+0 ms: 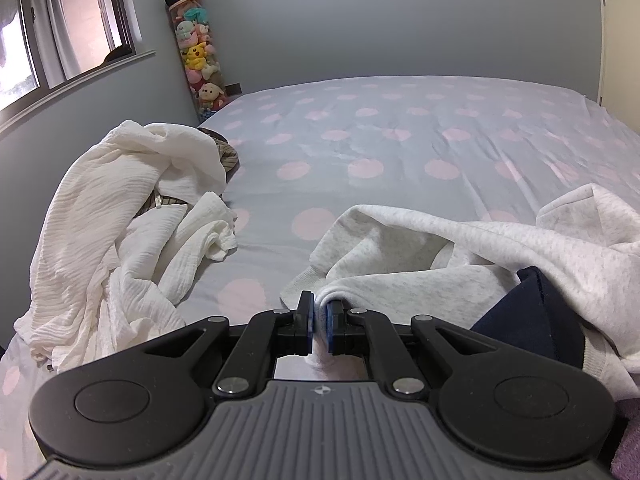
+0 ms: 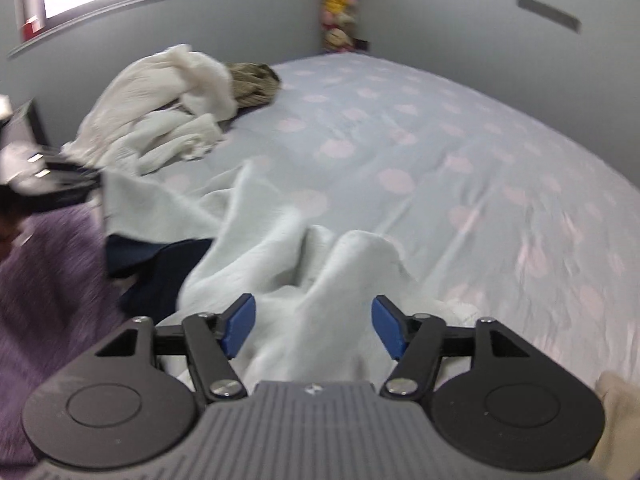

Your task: Fold clothes

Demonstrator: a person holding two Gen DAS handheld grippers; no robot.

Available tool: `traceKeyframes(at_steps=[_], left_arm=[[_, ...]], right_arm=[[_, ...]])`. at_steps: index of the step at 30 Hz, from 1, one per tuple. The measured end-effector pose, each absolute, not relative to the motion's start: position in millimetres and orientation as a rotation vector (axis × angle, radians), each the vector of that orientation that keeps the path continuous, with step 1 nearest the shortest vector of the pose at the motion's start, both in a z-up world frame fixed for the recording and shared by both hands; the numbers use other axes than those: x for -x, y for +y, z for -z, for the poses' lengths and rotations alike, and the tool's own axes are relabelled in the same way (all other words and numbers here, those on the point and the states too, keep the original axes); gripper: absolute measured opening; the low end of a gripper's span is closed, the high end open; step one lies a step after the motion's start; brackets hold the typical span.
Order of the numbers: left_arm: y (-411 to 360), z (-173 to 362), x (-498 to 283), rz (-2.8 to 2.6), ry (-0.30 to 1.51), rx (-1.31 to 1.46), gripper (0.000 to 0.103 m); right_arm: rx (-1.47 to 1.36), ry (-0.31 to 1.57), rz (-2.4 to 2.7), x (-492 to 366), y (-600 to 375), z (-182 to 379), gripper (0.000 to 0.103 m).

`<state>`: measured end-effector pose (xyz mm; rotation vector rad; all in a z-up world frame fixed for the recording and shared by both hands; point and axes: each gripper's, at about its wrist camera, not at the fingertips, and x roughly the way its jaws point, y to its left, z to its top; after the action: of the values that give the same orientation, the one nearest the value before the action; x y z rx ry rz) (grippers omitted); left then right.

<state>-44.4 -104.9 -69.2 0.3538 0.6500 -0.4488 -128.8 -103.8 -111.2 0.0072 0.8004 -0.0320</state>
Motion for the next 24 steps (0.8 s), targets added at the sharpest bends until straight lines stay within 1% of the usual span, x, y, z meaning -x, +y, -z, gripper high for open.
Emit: traceKeyframes(at_steps=[1,2,3,4,5,8,13,16,18,20,24], left_arm=[[-104,69,45,0.450,0.650,-0.352,0.004],[-104,69,45,0.451,0.649,-0.349,0.004],[-103,68,45,0.452,0.645,-0.345,0.004],[-101,67,46,0.445,0.634,-0.336,0.004],[-99,65,47,0.435,0.618,-0.329,0.004],[-95,60,49,0.415,0.584,-0.314,0.004],[-88,52,50,0.396,0.548,-0.295,0.003],[-84,47,50,0.384,0.527,-0.283,0.003],[-82,46,50,0.382,0.524,-0.278,0.003],[-83,50,47,0.400,0.551,-0.275,0.003],[-92,59,49,0.422,0.575,-0.311,0.003]], right_arm=[[-0.031,0.812,0.046,122,-109,116,0.070],[-0.069,0.825,0.051,117,-114,123,0.067],[-0.106,0.837,0.057,112,-118,129,0.043],[-0.132,0.828,0.072,113,-122,130,0.023],[-0.159,0.819,0.087,114,-126,131,0.012],[-0.177,0.765,0.162,124,-135,124,0.010],[-0.142,0.607,0.351,162,-160,85,0.009],[-0.119,0.481,0.501,189,-178,57,0.001],[-0.052,0.383,0.655,214,-186,36,0.000],[-0.057,0.349,0.722,238,-200,19,0.000],[-0.111,0.443,0.647,258,-215,20,0.001]])
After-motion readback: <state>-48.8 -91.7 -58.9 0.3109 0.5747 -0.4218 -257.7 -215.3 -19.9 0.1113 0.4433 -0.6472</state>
